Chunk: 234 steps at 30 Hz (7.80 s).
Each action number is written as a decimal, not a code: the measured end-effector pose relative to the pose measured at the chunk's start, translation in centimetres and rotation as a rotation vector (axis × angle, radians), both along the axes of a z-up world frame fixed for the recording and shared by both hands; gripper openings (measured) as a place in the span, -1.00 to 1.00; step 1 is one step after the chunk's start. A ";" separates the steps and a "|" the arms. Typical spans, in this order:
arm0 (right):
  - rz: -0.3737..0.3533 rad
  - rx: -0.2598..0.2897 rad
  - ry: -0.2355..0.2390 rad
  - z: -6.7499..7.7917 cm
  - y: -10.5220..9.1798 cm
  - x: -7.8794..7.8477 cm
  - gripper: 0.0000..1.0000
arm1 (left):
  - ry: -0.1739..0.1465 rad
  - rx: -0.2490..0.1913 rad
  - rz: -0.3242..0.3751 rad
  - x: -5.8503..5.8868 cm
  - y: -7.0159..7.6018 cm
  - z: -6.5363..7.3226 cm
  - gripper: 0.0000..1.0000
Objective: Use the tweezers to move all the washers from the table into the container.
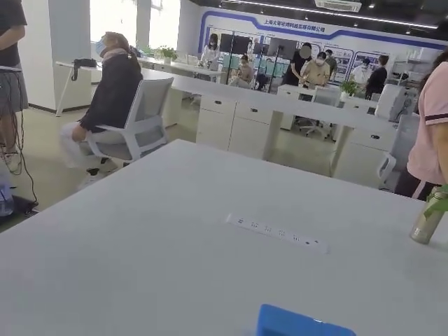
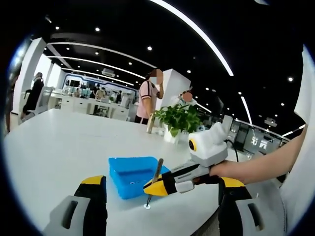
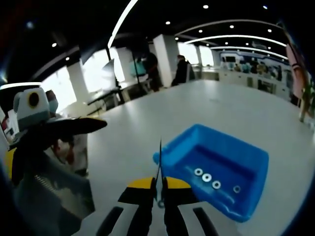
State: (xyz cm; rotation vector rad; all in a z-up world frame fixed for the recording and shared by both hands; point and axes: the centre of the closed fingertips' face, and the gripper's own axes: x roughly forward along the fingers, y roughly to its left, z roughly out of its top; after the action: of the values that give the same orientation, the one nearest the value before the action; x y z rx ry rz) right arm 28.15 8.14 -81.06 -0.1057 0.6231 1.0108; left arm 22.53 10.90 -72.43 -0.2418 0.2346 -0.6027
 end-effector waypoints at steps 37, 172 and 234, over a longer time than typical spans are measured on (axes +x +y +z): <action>0.112 -0.102 -0.160 -1.1 0.7 -1.6 -0.93 | 0.072 0.086 -0.037 -0.3 -0.8 -1.9 0.84; -0.048 0.053 0.010 1.0 2.8 8.1 -0.94 | 0.110 0.192 -0.036 -0.3 0.0 -3.6 0.64; -0.060 0.185 -0.219 8.0 -1.4 2.6 -0.93 | 0.109 0.294 -0.100 -1.1 -0.4 -4.6 0.30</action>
State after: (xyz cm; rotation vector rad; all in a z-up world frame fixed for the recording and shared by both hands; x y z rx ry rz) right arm 30.79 6.76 -73.07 -0.0334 0.3299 0.9784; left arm 21.40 10.48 -76.99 0.0214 0.4385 -0.6466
